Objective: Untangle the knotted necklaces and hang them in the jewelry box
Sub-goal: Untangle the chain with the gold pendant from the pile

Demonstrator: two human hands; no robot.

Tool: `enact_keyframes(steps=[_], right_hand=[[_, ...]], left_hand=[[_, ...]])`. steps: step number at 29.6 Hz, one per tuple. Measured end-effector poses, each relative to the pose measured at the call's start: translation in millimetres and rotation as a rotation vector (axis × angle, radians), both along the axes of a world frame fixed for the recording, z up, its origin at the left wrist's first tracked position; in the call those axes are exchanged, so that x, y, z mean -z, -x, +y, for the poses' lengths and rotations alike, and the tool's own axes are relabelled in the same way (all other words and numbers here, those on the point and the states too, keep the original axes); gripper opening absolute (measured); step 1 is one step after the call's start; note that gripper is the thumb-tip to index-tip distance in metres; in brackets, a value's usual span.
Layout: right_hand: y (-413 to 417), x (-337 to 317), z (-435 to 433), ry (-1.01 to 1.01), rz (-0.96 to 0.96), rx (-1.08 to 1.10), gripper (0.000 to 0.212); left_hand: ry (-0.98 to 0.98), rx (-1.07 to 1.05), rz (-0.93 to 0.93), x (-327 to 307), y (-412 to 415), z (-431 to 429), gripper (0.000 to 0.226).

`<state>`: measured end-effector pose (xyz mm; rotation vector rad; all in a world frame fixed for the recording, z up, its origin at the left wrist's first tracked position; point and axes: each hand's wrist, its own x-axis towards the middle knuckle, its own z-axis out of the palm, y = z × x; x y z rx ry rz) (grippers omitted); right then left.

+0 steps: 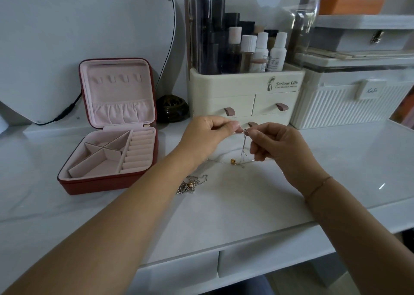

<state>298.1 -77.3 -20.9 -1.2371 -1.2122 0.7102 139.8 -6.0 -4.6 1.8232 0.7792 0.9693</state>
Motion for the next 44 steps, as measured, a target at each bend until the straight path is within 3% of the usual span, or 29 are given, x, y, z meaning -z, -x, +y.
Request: enact_keyframes(steps=[12,22,27,38,44], right_hand=[[2.1,-1.6,-1.2,-0.094,-0.090,0.132,0.027],[0.3,2.6,2.7,-0.094,-0.055,0.019,0.014],[6.4,2.0,1.8,-0.050,0.022,-0.088,0.016],[5.7,0.4,0.4,-0.019,-0.066,-0.022,0.016],[3.8,0.7,0.1,-0.023,-0.091,0.019,0.015]], left_hand=[[0.105,0.009,-0.001,1.4,-6.6,-4.3,0.013],[0.153,-0.011,-0.035,1.2,-8.1,-6.0,0.002],[0.102,-0.002,0.010,3.4,-9.9,-5.6,0.015],[0.135,0.136,0.095,4.5,-10.4,-10.0,0.011],[0.127,0.112,0.070,6.5,-11.2,-8.5,0.012]])
